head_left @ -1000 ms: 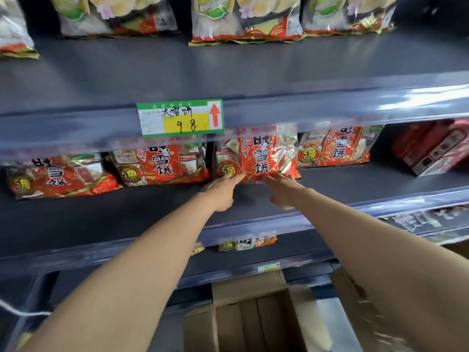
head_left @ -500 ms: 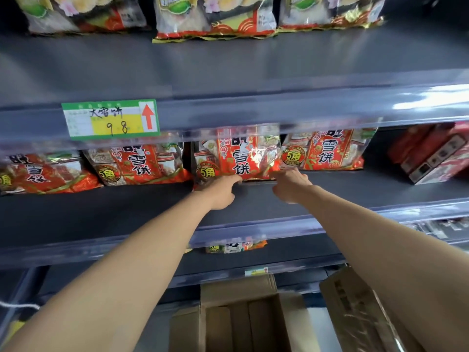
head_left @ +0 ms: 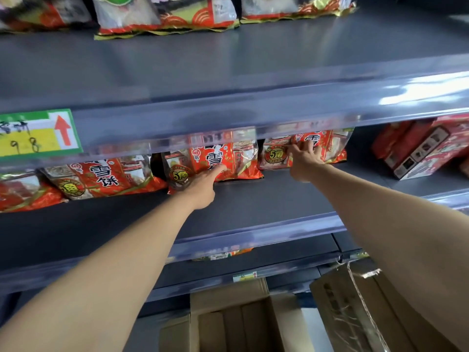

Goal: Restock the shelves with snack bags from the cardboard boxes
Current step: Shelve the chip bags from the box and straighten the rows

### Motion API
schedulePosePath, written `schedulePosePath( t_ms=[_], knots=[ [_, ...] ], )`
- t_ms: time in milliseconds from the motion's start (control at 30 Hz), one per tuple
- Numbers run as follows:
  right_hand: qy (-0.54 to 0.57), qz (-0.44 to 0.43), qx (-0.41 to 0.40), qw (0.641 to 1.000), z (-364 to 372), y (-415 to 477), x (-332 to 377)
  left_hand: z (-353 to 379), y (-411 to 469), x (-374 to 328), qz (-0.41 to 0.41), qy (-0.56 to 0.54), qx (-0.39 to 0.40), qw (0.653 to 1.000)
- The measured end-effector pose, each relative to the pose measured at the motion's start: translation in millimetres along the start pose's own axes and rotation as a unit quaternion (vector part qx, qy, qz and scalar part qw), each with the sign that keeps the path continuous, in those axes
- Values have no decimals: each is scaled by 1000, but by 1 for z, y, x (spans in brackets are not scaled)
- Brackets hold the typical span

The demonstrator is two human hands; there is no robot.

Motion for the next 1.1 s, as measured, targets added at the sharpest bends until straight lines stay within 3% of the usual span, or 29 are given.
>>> schedulePosePath(
  t_ms=[267,767,1100],
  knots=[
    [-49,1,-50,998,3,-12,-2,6,2,-13,-10,32,17,999],
    [-88,-241,-68,964,-3,-116,90,-8,-71,-52,46,117,-5,992],
    [-94,-322,-166,927,-51,-220,113,-47,-170,-74,83,182,-48,979]
  ],
)
Point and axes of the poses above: each hand's wrist, its own y-axis towards the middle knuckle, its own z-axis out of the palm, x = y × z, the point moved 10 cm from there along y, towards the middle knuckle, and after that the axes turned 6 degrees about -y, right-handed, at the moved point
